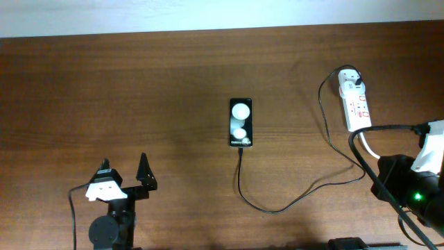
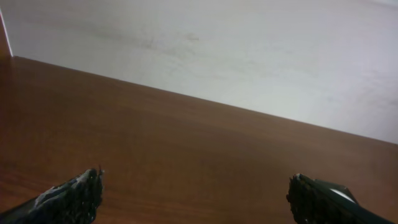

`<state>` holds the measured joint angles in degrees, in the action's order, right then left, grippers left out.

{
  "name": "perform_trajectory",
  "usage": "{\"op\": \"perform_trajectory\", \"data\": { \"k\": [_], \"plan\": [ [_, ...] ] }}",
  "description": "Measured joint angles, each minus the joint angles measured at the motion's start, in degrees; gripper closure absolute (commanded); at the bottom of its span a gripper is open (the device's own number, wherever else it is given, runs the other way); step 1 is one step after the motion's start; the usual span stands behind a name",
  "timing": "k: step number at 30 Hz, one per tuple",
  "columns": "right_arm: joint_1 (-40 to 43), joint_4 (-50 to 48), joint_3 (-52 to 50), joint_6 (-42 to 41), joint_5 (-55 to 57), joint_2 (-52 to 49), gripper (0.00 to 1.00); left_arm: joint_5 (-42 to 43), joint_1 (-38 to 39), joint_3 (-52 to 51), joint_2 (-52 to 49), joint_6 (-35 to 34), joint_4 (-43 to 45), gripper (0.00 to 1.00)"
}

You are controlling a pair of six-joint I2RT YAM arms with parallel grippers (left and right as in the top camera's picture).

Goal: Plug charger to phone and switch on socket

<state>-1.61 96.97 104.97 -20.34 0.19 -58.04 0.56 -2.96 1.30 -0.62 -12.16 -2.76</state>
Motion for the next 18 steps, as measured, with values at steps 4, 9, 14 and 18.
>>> {"op": "perform_trajectory", "data": {
  "k": [4,9,14,18],
  "plan": [
    [0.00,0.00,0.00,0.48,0.04,-0.02,0.51,-0.02,0.00,-0.20,-0.02,0.63,-2.34,0.01],
    [0.00,0.00,0.00,0.87,0.22,-0.02,0.41,-0.02,0.00,-0.20,-0.02,0.63,-2.34,0.01],
    [0.00,0.00,0.00,0.83,0.37,-0.02,0.01,-0.02,0.00,-0.24,0.00,0.63,-2.14,0.01],
    [0.00,0.00,0.00,0.96,0.24,-0.02,0.01,-0.02,0.00,-0.24,0.00,0.63,-2.14,0.01]
  ]
}}
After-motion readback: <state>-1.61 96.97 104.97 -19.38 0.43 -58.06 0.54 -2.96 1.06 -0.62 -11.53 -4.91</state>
